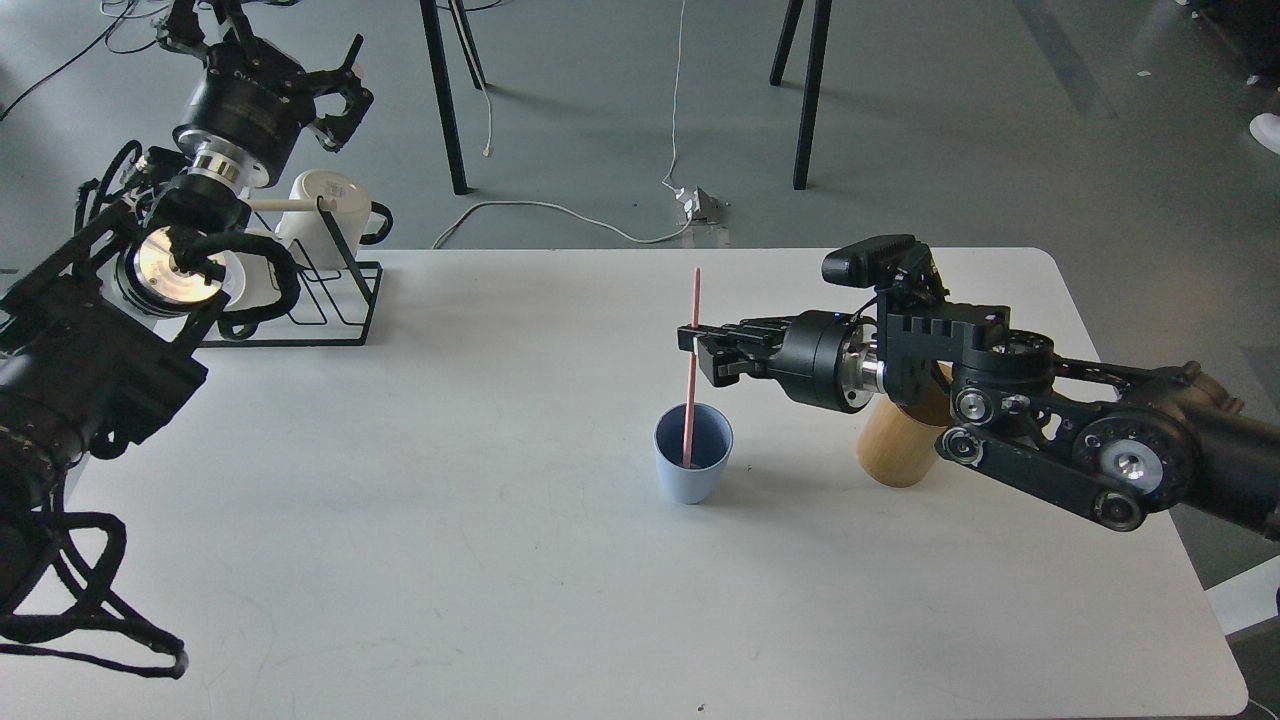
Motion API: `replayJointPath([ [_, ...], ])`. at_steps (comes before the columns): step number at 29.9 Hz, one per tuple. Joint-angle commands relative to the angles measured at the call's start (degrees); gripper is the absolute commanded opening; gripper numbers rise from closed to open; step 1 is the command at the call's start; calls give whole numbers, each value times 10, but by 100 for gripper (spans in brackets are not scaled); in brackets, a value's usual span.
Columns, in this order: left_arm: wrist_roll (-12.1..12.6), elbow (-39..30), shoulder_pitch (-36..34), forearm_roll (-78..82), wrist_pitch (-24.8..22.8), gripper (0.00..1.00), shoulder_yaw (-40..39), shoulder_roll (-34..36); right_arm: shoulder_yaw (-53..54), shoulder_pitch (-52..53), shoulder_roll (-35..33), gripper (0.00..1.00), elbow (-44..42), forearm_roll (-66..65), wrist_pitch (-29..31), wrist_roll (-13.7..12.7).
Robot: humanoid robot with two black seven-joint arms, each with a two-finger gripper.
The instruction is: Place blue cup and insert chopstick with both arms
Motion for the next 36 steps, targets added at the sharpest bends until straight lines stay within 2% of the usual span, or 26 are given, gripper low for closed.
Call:
replayJointPath([
  [1,0,0,0,0,0,99,1,-2,-1,-6,-1,12,0,0,0,-1],
  [13,0,0,1,0,0,99,1,-1,14,-15,-8,39,3,5,-1,-1],
  [18,0,0,-1,0,0,99,1,0,102,-12,-9,66,1,8,-3,5],
  [20,1,0,-2,0,0,99,2,-1,167,-15,-12,84,-3,8,-4,8],
  [21,1,0,-2,0,0,99,2,-1,201,-15,-13,98,-5,9,-4,9],
  [25,2,0,-3,1,0,99,3,-4,282,-17,-12,99,-29,72,-5,10],
  [31,3,0,-2,0,0,99,3,-7,346,-18,-29,100,-71,271,0,11],
  [32,3,0,-2,0,0,99,3,-9,353,-19,-31,100,-77,311,1,19],
  [36,0,-1,4,0,0,99,1,-12,361,-23,-33,100,-121,506,3,85],
])
